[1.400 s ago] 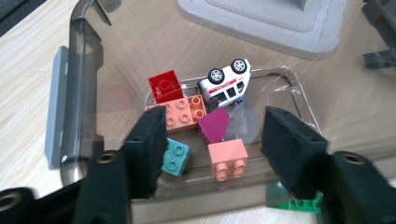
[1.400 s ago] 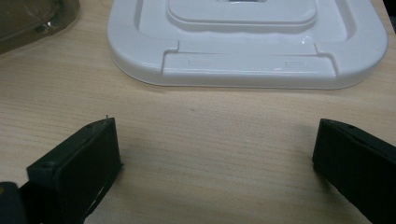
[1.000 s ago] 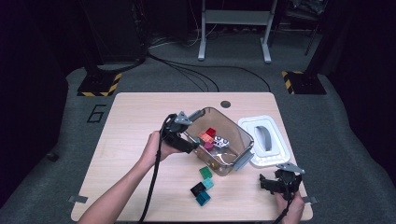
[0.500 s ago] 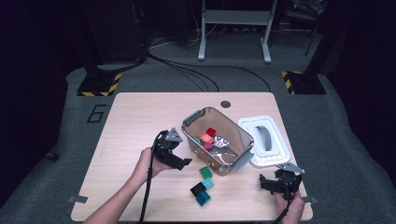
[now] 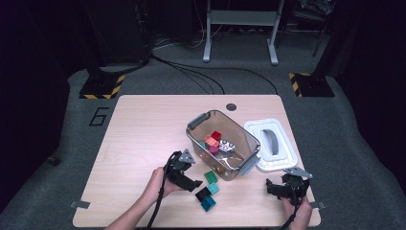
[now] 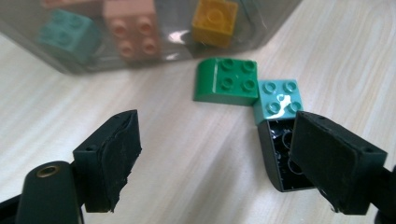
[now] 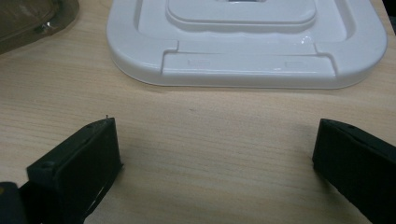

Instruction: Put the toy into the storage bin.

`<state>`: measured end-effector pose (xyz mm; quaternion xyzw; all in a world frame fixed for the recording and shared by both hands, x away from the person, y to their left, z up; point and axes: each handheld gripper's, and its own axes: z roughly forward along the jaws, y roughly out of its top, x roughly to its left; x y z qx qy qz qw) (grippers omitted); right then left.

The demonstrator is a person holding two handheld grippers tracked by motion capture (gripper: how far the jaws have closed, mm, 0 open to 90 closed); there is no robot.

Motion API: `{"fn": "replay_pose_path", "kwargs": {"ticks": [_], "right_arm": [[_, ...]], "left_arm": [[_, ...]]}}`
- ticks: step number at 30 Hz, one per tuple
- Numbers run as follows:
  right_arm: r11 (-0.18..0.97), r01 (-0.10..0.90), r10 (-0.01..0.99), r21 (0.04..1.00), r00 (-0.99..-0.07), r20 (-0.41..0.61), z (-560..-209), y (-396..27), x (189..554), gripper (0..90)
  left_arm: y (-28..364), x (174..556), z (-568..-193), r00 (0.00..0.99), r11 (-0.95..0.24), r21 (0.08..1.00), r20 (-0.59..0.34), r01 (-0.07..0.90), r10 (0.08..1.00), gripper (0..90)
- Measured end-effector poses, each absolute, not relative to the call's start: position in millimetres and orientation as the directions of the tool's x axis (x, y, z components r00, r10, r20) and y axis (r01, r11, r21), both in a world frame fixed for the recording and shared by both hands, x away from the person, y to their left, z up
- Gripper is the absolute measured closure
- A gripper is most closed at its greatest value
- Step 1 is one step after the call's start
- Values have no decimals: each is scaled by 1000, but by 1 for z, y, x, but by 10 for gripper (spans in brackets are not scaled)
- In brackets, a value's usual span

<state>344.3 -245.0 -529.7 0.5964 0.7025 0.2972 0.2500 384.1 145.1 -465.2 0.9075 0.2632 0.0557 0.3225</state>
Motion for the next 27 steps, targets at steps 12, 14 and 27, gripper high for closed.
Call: {"fn": "replay_pose_path", "kwargs": {"ticks": [12,14,27], "right_arm": [[111,689,987,716,-163,4,-530,-245,344,0],[112,689,987,716,-163,3,-530,-245,344,0],[111,690,987,716,-163,3,-530,-245,344,0]], "left_arm": [[134,377,-483,873,-684,579,-107,444,476,376],[133,376,-484,877,-691,573,-112,441,467,423],[130,373,-491,887,-695,573,-136,433,441,716]]}}
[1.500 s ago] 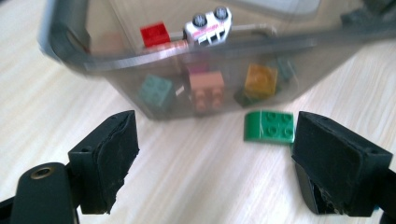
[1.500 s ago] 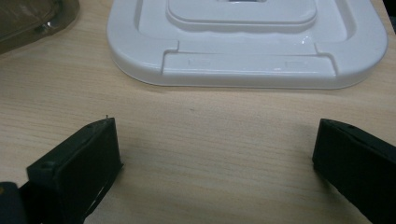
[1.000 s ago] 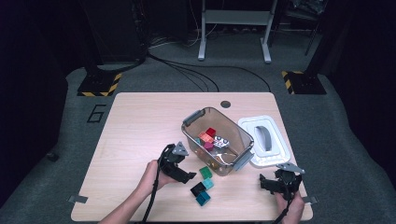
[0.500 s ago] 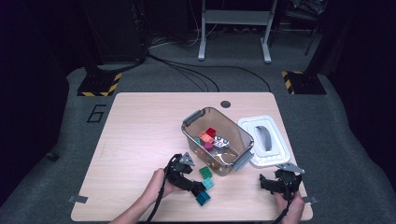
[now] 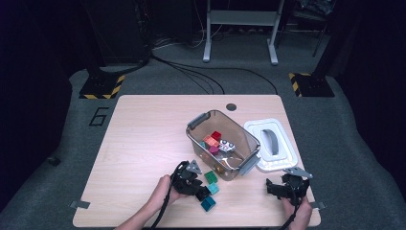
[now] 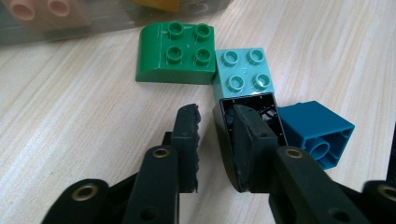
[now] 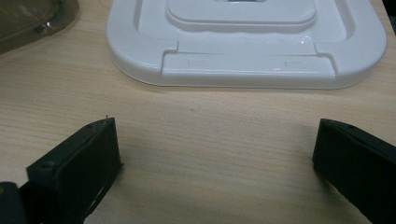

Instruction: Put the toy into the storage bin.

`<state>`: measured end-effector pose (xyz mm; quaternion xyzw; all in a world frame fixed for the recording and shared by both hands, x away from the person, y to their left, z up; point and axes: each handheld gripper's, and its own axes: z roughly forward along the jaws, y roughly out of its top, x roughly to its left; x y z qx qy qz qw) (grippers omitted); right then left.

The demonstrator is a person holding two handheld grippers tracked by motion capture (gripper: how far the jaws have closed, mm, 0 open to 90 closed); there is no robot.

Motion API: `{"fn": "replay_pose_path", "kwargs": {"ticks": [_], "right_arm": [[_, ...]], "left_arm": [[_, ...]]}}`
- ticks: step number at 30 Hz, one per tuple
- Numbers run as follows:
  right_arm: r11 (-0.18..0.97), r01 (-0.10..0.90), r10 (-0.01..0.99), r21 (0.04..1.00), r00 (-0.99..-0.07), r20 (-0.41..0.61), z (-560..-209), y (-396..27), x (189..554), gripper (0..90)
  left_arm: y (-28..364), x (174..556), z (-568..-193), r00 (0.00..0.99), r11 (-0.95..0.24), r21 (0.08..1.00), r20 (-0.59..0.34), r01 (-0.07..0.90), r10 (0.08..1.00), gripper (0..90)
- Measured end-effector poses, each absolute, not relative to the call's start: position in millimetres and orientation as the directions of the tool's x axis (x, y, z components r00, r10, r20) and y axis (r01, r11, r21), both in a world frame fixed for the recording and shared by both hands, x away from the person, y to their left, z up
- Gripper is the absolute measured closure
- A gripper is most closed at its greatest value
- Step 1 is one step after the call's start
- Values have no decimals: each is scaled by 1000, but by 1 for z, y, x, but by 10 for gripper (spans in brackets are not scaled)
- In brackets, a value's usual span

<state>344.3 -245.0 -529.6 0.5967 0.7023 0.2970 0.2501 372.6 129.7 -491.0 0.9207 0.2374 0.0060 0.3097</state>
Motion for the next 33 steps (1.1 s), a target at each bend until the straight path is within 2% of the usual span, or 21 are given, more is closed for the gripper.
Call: {"fn": "replay_pose_path", "kwargs": {"ticks": [9,33], "right_arm": [[111,690,987,716,-162,3,-530,-245,344,0],[111,690,987,716,-162,3,-530,-245,344,0]], "left_arm": [[133,373,-491,885,-685,589,-121,429,450,870],[161,387,-472,851,-608,645,-131,463,509,877]]}}
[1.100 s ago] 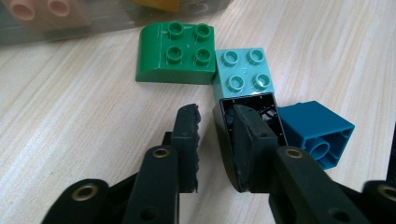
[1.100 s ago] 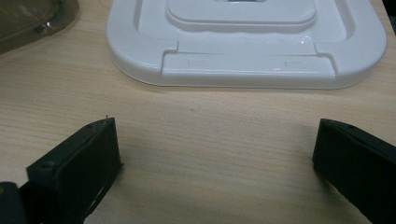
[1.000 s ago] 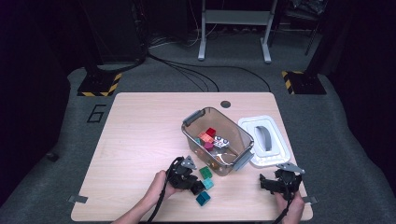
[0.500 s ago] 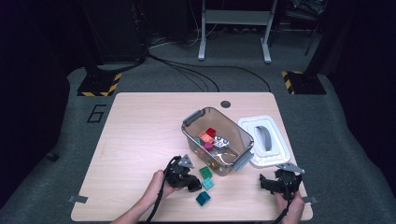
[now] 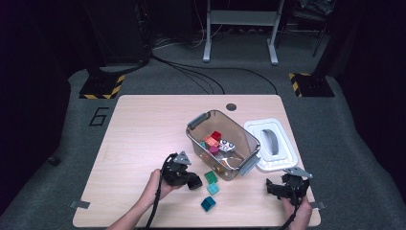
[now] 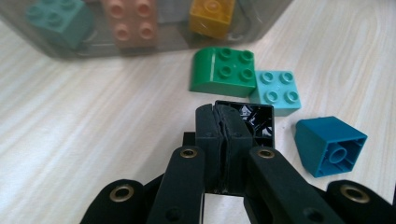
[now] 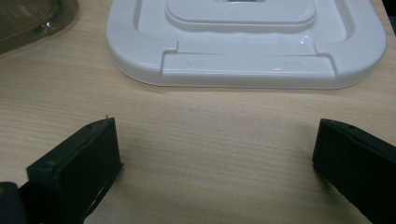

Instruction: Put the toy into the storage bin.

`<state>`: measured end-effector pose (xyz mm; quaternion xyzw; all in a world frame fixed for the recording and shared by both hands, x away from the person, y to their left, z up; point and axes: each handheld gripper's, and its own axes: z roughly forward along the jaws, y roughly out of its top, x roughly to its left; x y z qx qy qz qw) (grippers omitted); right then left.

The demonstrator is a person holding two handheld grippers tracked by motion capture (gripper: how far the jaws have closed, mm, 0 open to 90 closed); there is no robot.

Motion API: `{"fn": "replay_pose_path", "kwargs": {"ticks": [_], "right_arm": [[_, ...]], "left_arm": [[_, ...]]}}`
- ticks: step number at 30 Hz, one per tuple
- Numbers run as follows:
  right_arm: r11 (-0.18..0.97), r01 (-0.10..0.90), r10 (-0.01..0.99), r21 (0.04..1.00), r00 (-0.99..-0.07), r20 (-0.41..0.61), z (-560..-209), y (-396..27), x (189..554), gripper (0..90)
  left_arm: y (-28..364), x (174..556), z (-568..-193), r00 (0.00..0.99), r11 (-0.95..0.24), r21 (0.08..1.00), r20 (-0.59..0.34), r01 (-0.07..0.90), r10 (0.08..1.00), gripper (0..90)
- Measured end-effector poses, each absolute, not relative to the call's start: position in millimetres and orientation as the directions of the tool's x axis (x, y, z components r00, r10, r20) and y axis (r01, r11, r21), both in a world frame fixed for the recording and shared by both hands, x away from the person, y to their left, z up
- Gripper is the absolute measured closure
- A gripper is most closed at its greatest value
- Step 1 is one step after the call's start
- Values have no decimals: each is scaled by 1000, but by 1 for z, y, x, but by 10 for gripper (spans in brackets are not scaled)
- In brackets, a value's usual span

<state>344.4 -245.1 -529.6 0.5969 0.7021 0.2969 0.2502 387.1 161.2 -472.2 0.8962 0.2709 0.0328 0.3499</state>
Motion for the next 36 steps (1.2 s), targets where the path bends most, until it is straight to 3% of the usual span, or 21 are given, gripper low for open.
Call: {"fn": "replay_pose_path", "kwargs": {"ticks": [36], "right_arm": [[111,690,987,716,-162,4,-530,-245,344,0]], "left_arm": [[202,428,-420,784,-531,698,-70,480,617,877]]}}
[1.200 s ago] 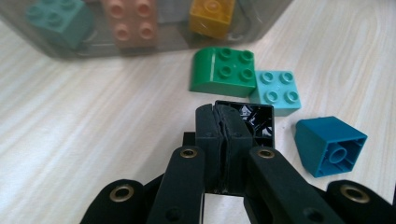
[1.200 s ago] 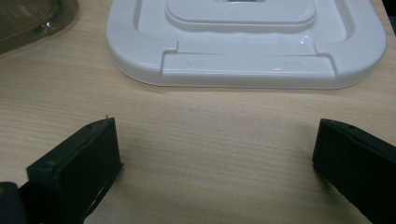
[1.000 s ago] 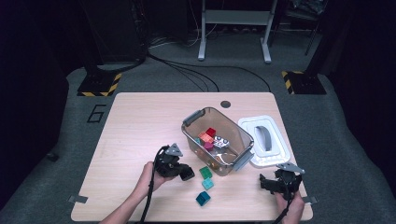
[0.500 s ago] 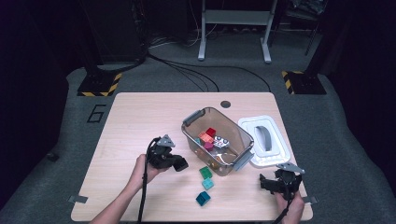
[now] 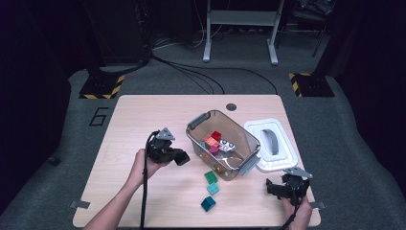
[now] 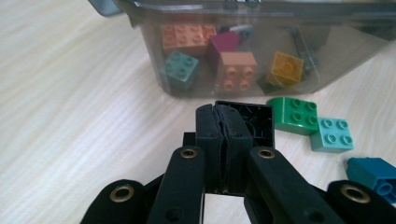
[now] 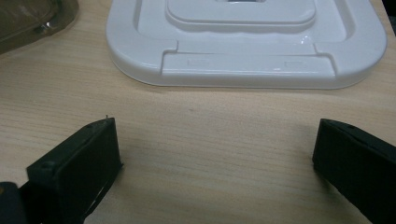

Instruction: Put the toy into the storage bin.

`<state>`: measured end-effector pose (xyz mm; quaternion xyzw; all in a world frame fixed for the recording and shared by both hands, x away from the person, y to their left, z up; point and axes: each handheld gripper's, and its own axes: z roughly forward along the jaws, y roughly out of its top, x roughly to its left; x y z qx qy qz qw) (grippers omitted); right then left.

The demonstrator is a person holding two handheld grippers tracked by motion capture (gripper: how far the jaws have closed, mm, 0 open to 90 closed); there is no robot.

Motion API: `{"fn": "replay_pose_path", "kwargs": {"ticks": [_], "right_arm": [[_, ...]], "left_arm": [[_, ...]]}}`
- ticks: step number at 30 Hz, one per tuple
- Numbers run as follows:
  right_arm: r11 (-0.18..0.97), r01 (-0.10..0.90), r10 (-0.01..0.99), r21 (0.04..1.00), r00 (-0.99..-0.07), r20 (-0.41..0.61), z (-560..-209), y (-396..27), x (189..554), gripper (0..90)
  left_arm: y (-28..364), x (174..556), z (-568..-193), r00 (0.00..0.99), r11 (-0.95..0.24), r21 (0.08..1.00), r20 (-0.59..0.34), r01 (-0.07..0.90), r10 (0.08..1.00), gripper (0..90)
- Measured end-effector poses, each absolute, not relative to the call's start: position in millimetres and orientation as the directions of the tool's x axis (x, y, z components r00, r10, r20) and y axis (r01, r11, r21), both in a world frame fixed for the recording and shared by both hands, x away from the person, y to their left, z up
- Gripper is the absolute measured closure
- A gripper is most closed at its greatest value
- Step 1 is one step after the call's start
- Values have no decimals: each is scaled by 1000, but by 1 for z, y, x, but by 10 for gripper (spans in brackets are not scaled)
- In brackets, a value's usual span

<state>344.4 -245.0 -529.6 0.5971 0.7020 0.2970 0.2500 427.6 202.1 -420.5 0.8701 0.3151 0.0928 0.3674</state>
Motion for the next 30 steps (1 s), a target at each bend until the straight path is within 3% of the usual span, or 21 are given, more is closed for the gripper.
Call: {"fn": "replay_pose_path", "kwargs": {"ticks": [17,30], "right_arm": [[111,690,987,716,-162,4,-530,-245,344,0],[111,689,987,716,-163,3,-530,-245,344,0]], "left_arm": [[206,439,-378,769,-514,737,-14,440,639,876],[187,462,-354,772,-525,745,21,411,635,876]]}}
